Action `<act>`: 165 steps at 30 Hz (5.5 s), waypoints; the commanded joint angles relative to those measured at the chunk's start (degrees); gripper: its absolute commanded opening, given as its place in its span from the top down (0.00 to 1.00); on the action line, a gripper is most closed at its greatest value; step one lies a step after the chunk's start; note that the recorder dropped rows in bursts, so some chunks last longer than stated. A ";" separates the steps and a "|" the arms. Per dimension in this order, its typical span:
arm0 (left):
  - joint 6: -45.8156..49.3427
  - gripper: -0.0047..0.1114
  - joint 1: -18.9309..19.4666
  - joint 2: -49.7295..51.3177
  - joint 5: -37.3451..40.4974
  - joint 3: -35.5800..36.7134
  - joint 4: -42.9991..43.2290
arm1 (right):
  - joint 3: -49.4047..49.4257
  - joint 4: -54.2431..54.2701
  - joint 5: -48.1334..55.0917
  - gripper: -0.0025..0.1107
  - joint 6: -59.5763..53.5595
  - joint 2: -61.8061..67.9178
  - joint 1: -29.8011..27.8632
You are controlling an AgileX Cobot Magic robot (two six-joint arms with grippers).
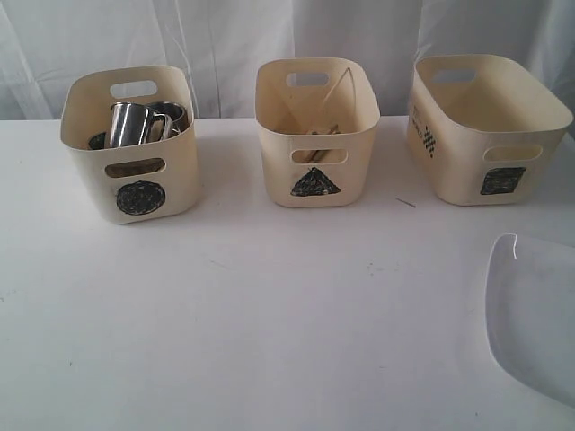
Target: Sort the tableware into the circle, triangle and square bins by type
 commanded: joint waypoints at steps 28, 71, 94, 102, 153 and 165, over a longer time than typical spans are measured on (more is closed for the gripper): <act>-0.73 0.96 13.96 -6.31 -0.83 19.62 -11.52 | 0.33 -0.29 -0.39 0.98 -0.09 -0.39 0.13; -22.94 0.96 15.50 -6.31 -5.02 19.62 19.92 | 0.33 -0.29 -0.39 0.98 -0.09 -0.39 0.13; -24.42 0.96 15.50 -6.31 -5.02 19.62 21.45 | 0.33 -0.29 -0.39 0.98 -0.09 -0.39 0.13; -24.31 0.96 15.50 -6.31 -5.02 19.62 21.45 | 0.33 -0.29 -0.39 0.98 -0.09 -0.39 0.13; -24.20 0.96 15.50 -6.31 -5.02 19.62 21.45 | -16.17 -1.24 3.79 0.98 13.62 3.18 4.21; -24.20 0.96 15.50 -6.31 -5.02 19.62 21.45 | -46.22 4.57 37.84 0.96 -28.69 32.68 4.21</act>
